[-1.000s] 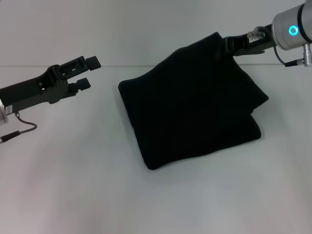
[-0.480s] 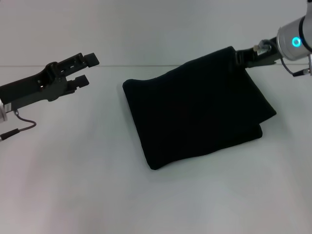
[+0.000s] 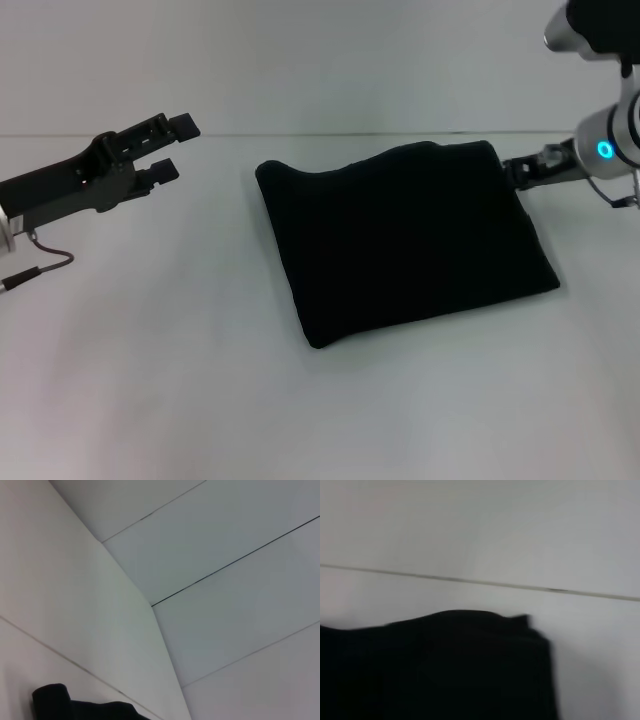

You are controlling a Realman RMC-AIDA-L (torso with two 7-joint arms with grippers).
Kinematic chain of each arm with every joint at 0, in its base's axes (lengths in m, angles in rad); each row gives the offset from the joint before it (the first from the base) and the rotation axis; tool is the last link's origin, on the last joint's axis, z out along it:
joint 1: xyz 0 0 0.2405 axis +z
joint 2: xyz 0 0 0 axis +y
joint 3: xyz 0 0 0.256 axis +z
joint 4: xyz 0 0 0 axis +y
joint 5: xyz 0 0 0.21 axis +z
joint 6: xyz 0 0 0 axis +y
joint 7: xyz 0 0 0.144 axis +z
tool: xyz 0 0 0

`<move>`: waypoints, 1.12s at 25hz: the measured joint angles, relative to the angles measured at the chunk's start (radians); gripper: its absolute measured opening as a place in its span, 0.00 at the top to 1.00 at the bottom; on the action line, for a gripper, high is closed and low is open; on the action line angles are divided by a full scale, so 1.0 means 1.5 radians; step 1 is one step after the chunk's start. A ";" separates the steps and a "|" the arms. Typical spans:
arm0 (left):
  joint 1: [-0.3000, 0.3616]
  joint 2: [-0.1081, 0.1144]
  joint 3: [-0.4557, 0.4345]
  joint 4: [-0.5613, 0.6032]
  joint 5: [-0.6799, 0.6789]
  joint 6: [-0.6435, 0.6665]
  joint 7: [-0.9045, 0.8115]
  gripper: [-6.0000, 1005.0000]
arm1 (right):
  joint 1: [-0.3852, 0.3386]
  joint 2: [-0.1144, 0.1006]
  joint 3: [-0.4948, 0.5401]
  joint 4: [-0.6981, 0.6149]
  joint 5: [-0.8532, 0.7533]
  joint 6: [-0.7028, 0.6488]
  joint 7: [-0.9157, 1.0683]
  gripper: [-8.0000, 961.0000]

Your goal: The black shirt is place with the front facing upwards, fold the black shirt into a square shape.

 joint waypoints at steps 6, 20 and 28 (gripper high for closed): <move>0.000 0.000 -0.001 -0.001 -0.002 0.001 0.000 0.04 | -0.021 -0.017 0.015 -0.005 -0.043 0.056 0.042 0.75; 0.021 0.004 0.010 -0.001 0.074 0.129 -0.014 0.04 | -0.348 -0.059 0.250 -0.197 0.659 -0.344 -0.317 0.41; 0.022 -0.065 0.035 -0.044 0.190 0.061 -0.118 0.05 | -0.422 -0.037 0.292 -0.078 0.724 -0.411 -0.412 0.35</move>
